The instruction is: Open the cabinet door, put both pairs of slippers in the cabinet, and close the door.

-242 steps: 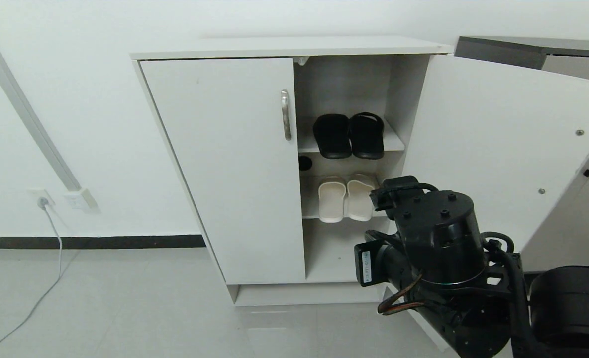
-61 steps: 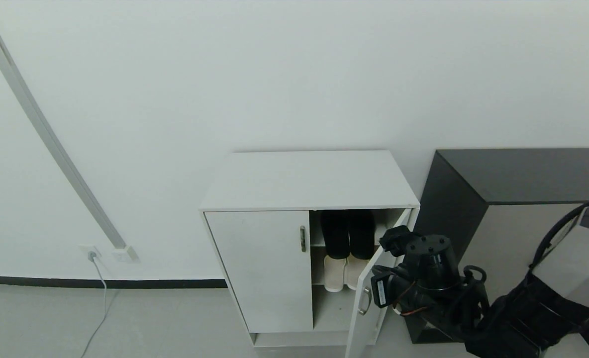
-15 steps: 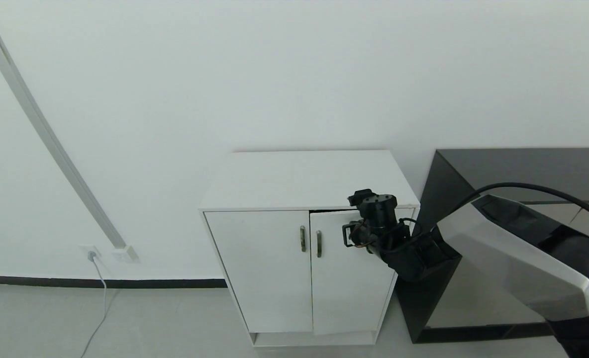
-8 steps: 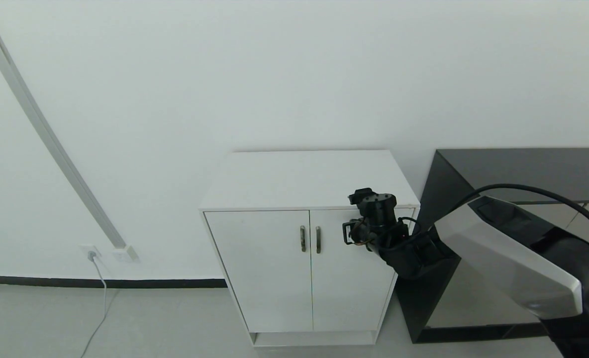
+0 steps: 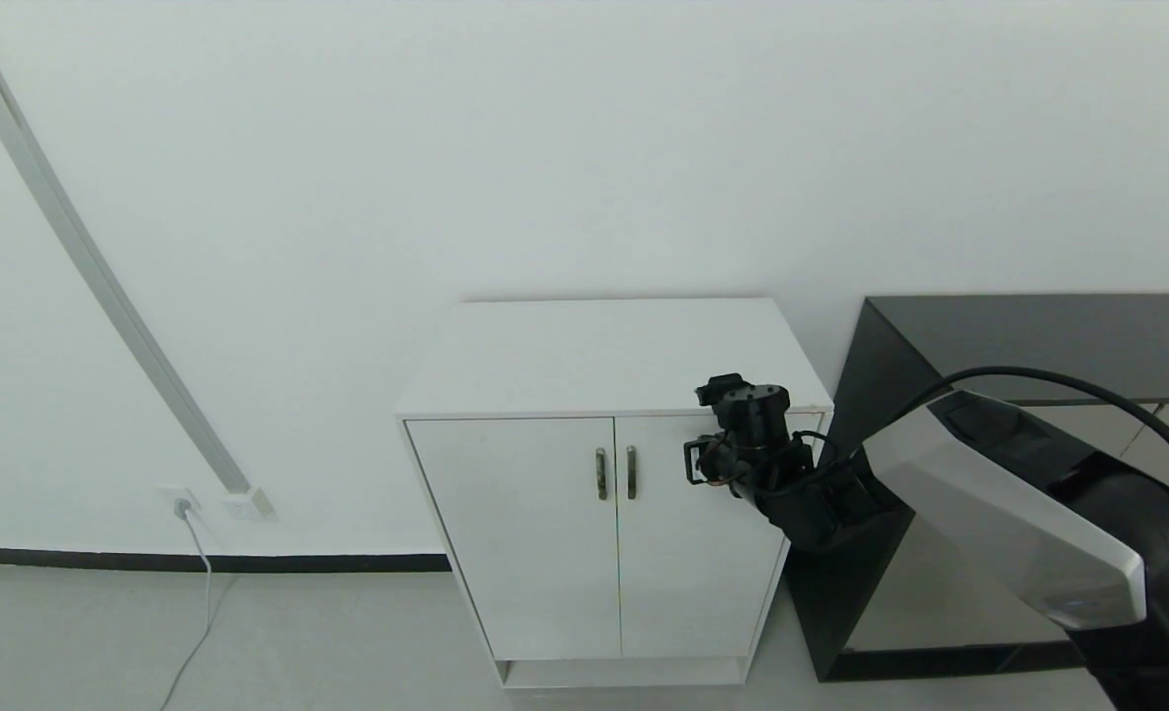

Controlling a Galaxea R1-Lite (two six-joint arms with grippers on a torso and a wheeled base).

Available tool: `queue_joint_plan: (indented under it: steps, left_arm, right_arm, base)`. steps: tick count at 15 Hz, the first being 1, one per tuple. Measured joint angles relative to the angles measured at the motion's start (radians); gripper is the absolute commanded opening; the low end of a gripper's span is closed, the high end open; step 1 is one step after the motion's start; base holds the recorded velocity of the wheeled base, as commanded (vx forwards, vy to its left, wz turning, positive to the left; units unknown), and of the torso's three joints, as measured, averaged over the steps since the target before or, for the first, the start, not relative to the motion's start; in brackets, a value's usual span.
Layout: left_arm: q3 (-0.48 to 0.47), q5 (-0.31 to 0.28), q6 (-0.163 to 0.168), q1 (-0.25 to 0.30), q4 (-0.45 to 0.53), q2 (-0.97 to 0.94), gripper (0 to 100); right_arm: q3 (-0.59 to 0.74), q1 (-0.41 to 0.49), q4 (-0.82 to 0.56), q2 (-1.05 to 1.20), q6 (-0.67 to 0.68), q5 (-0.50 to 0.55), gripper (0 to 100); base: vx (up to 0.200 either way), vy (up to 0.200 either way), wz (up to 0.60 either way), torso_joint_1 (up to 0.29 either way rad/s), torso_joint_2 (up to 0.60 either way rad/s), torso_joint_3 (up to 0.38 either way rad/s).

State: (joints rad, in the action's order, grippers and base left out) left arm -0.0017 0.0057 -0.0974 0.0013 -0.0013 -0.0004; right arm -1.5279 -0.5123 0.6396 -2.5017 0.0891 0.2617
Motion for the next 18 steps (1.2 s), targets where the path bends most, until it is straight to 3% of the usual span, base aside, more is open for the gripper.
queue_joint_plan:
  steps: [6,12,18]
  left_arm:
    - [0.0,0.0,0.0,0.0,0.0,0.0,0]
    - [0.0,0.0,0.0,0.0,0.0,0.0,0]
    - [0.0,0.001,0.0,0.0,0.0,0.0,0]
  right_arm:
    - [0.069,0.003,0.021,0.03,0.005,0.006,0]
    - [0.407,0.014,0.177,0.211,0.003,0.009,0]
    - [0.727,0.112,0.268,0.449,0.0,0.009,0]
  base:
    - [0.0,0.0,0.0,0.0,0.0,0.0]
    - [0.0,0.0,0.0,0.0,0.0,0.0]
    - [0.0,0.0,0.0,0.0,0.0,0.0]
